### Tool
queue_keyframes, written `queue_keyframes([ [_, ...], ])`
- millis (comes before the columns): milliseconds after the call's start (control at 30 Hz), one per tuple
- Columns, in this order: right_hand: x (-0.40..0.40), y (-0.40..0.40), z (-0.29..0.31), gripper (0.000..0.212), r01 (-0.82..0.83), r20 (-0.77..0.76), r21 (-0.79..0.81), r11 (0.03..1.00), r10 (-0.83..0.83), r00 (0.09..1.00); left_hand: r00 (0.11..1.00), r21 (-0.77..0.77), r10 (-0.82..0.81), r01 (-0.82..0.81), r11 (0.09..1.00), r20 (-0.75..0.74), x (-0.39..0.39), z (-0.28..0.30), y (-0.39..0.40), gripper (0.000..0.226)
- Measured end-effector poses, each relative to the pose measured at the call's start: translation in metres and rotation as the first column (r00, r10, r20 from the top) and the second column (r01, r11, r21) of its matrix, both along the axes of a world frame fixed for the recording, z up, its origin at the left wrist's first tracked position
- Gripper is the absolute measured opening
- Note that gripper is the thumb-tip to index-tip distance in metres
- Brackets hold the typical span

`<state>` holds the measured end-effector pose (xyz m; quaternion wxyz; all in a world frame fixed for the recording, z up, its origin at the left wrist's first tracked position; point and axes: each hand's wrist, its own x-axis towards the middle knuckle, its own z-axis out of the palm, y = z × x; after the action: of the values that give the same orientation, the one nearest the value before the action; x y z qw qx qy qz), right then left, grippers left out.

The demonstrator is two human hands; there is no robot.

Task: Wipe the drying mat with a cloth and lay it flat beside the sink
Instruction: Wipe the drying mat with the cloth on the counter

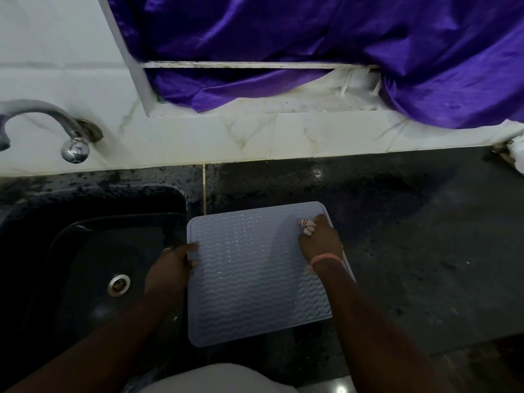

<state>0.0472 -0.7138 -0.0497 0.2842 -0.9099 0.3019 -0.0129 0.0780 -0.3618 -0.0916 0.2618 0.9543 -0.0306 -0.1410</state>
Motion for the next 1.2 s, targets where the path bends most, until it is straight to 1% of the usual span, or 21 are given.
queue_keyframes([
  [67, 0.0, 0.01, -0.001, 0.018, -0.035, 0.021, 0.001, 0.999, 0.035, 0.999, 1.0, -0.028, 0.009, -0.009, 1.0, -0.009, 0.001, 0.002, 0.0, 0.043],
  [200, 0.0, 0.036, -0.003, 0.016, -0.077, 0.059, 0.061, 0.995, 0.073, 0.996, 0.999, -0.069, 0.018, -0.021, 0.997, -0.035, 0.003, 0.0, 0.003, 0.045],
  [367, 0.0, 0.062, -0.005, 0.014, -0.137, 0.096, 0.078, 0.987, 0.13, 0.987, 0.996, -0.101, 0.073, -0.078, 0.992, -0.057, 0.001, -0.001, 0.003, 0.047],
  [467, 0.0, 0.074, -0.006, 0.014, -0.181, 0.114, 0.07, 0.981, 0.172, 0.978, 0.995, -0.135, 0.087, -0.092, 0.987, -0.041, 0.0, -0.001, 0.002, 0.046],
  [600, 0.001, 0.09, -0.004, 0.015, -0.215, 0.115, 0.078, 0.974, 0.205, 0.972, 0.993, -0.173, 0.093, -0.103, 0.98, -0.068, 0.001, 0.0, 0.002, 0.047],
  [767, 0.004, 0.127, -0.007, 0.019, -0.321, 0.12, 0.112, 0.941, 0.307, 0.944, 0.991, -0.167, 0.114, -0.125, 0.978, -0.075, -0.001, 0.008, 0.001, 0.047],
  [833, 0.007, 0.138, -0.01, 0.021, -0.346, 0.128, 0.106, 0.932, 0.332, 0.935, 0.989, -0.201, 0.124, -0.139, 0.97, -0.086, -0.004, 0.01, 0.001, 0.054],
  [933, 0.011, 0.149, -0.011, 0.021, -0.393, 0.124, 0.088, 0.915, 0.381, 0.916, 0.987, -0.253, 0.134, -0.152, 0.955, -0.086, -0.006, 0.014, 0.001, 0.078],
  [1000, 0.013, 0.156, -0.011, 0.023, -0.424, 0.121, 0.086, 0.901, 0.413, 0.902, 0.978, -0.268, 0.18, -0.203, 0.942, -0.108, -0.006, 0.016, 0.0, 0.088],
  [1100, 0.016, 0.171, -0.01, 0.027, -0.477, 0.125, 0.12, 0.871, 0.463, 0.877, 0.964, -0.258, 0.238, -0.262, 0.93, -0.12, -0.005, 0.017, -0.003, 0.084],
  [1200, 0.02, 0.192, -0.007, 0.024, -0.513, 0.12, 0.188, 0.837, 0.499, 0.858, 0.965, -0.211, 0.251, -0.26, 0.942, -0.071, -0.007, 0.02, -0.005, 0.074],
])
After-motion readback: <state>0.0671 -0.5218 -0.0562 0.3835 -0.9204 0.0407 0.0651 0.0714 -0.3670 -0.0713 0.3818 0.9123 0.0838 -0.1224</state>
